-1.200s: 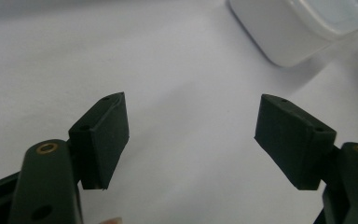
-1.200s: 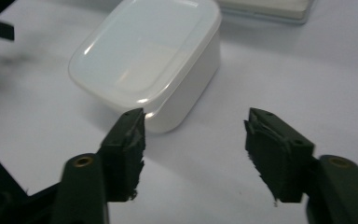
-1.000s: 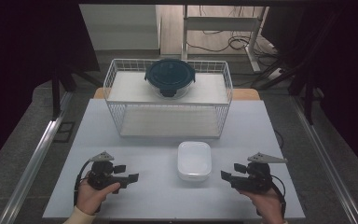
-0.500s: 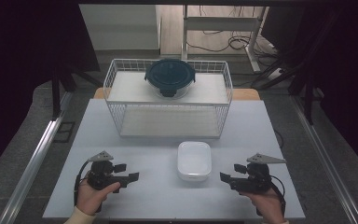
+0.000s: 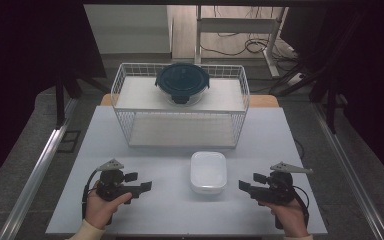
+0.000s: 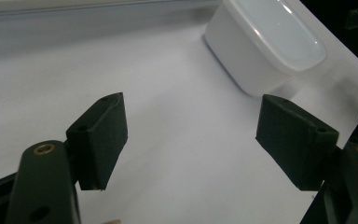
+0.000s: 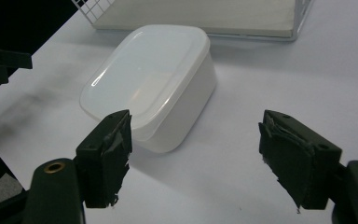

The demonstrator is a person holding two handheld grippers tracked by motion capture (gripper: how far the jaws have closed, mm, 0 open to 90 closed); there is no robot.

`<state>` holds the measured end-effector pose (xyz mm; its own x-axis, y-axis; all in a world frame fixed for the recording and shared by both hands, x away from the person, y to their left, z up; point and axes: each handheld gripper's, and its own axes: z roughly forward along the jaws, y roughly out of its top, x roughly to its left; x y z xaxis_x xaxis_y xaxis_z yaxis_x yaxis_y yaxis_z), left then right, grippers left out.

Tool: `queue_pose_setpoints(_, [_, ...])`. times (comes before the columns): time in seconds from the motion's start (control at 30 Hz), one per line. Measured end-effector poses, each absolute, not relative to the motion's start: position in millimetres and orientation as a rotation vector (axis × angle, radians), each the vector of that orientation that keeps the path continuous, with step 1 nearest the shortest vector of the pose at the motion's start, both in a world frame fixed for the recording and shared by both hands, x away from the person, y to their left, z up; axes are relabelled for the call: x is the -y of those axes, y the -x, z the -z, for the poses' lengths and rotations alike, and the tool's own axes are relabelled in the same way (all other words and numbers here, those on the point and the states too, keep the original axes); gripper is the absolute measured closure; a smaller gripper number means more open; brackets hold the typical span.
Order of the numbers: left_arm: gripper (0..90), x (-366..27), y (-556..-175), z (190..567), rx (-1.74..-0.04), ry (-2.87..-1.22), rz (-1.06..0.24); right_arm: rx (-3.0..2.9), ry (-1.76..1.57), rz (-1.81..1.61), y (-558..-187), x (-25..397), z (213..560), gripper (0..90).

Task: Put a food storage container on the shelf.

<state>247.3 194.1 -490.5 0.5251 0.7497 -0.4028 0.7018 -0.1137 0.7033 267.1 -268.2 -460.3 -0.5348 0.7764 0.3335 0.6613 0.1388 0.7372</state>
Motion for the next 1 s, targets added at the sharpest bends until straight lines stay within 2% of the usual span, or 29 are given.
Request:
queue_pose_setpoints(0.3, [24.4, -163.9, -266.1, 476.9, -1.154, -1.843, 0.001, -2.278, -1.474, -1.363, -271.9, 264.3, 456.2, 27.7])
queue_pose_setpoints(0.37, [27.1, -159.0, -270.7, 473.5, -1.141, -1.850, 0.009, -2.268, -1.493, -1.361, -274.4, 262.9, 454.5, 27.7])
queue_pose_setpoints(0.73, [28.8, -141.8, -299.2, 463.8, -1.173, -1.801, 0.132, -2.335, -1.493, -1.363, -299.2, 236.7, 450.6, 31.9])
queue_pose_setpoints(1.0, [29.9, -123.4, -313.0, 473.1, -1.196, -1.783, 0.229, -2.392, -1.510, -1.344, -316.9, 219.0, 456.6, 35.7])
